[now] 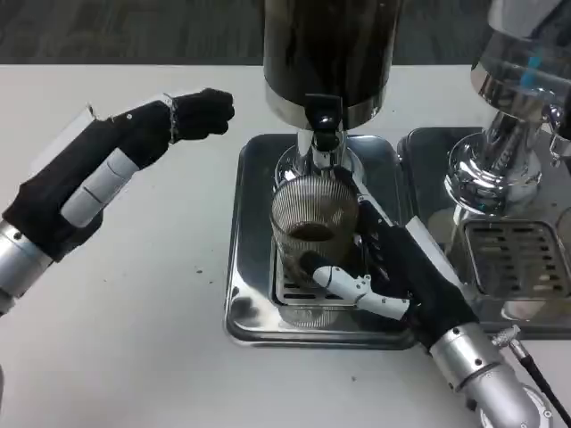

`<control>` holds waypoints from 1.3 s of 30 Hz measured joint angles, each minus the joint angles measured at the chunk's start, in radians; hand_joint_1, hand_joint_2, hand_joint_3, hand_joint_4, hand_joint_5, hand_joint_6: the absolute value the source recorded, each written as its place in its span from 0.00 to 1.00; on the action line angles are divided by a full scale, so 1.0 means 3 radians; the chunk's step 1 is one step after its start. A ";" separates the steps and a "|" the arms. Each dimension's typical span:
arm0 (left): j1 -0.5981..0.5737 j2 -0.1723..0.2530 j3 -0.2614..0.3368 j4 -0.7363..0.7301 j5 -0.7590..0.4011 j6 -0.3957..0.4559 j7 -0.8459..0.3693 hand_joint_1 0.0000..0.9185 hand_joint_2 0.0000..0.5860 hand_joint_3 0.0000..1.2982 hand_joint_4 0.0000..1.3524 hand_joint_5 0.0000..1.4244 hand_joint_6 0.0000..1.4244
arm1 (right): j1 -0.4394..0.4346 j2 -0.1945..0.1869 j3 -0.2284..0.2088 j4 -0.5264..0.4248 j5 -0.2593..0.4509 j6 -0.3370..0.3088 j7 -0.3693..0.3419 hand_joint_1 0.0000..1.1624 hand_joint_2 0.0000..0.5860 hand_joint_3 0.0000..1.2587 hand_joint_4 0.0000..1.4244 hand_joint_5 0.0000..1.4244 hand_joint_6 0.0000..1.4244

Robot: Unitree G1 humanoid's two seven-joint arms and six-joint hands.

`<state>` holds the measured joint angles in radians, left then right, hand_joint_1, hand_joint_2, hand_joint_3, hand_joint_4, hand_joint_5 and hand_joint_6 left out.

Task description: Grasp the cup under the faucet to collect the drink, then remove the cup.

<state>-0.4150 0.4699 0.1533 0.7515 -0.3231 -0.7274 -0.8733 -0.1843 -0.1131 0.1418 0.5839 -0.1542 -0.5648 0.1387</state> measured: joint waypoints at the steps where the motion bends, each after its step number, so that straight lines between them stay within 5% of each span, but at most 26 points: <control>1: 0.0023 0.0000 0.0015 -0.0001 -0.0003 0.0011 0.0001 0.00 0.23 0.23 0.18 0.17 0.13 | -0.0002 0.0001 0.0002 0.0000 -0.0013 0.0000 -0.0010 0.54 0.38 0.00 0.00 0.00 0.02; 24: 0.0486 0.0002 0.0229 -0.0147 0.0013 0.0186 0.0097 0.00 0.27 0.28 0.23 0.19 0.16 | -0.0043 0.0062 0.0106 -0.0016 -0.0342 0.0240 -0.0389 0.54 0.38 0.00 0.00 0.00 0.06; 39: 0.0588 0.0010 0.0255 -0.0241 0.0029 0.0250 0.0144 0.00 0.26 0.29 0.25 0.21 0.16 | -0.0078 0.0093 0.0225 -0.0143 -0.0546 0.0503 -0.0618 0.55 0.38 0.10 0.12 0.16 0.18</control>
<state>-0.2385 0.4730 0.2297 0.6792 -0.3143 -0.6525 -0.8302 -0.2078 -0.0853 0.2091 0.5408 -0.3180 -0.4140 -0.0466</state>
